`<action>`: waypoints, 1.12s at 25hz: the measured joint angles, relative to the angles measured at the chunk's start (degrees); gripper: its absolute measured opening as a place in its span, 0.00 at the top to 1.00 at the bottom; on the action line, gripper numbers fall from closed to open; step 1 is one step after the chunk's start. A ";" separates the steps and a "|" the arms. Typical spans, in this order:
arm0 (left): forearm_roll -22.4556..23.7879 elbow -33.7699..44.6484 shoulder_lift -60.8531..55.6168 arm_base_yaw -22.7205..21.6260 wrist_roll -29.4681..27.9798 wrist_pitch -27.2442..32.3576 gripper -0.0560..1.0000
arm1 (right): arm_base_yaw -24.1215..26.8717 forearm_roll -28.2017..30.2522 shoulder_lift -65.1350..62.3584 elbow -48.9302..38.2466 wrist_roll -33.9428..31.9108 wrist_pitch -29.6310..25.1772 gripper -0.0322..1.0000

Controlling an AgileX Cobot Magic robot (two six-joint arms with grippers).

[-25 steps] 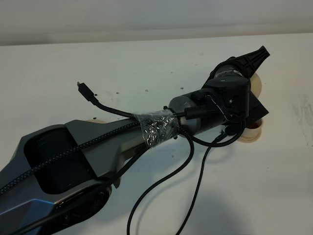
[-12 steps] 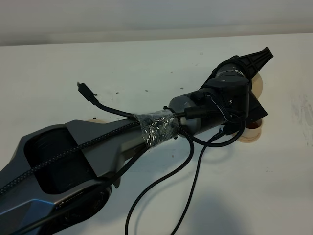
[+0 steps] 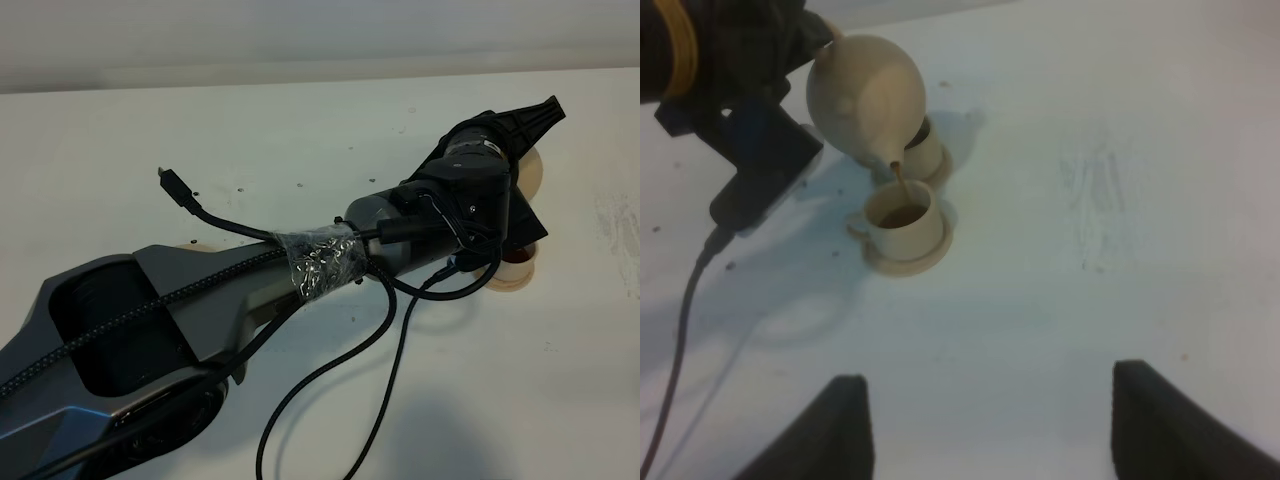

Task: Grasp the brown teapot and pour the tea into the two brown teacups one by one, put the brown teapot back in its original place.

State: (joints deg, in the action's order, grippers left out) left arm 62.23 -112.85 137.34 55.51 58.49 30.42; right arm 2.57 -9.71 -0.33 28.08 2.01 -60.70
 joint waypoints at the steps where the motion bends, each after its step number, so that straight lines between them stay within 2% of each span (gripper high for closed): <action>1: 0.00 0.00 0.00 0.00 0.46 0.00 0.85 | 0.00 0.00 0.00 0.00 0.00 0.00 0.45; 28: 0.00 0.00 0.00 0.00 4.48 -1.10 0.85 | 0.00 0.00 0.00 0.00 0.00 0.00 0.45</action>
State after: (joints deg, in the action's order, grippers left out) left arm 62.23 -112.85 137.34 55.51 62.97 29.32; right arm 2.57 -9.71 -0.33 28.08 2.01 -60.70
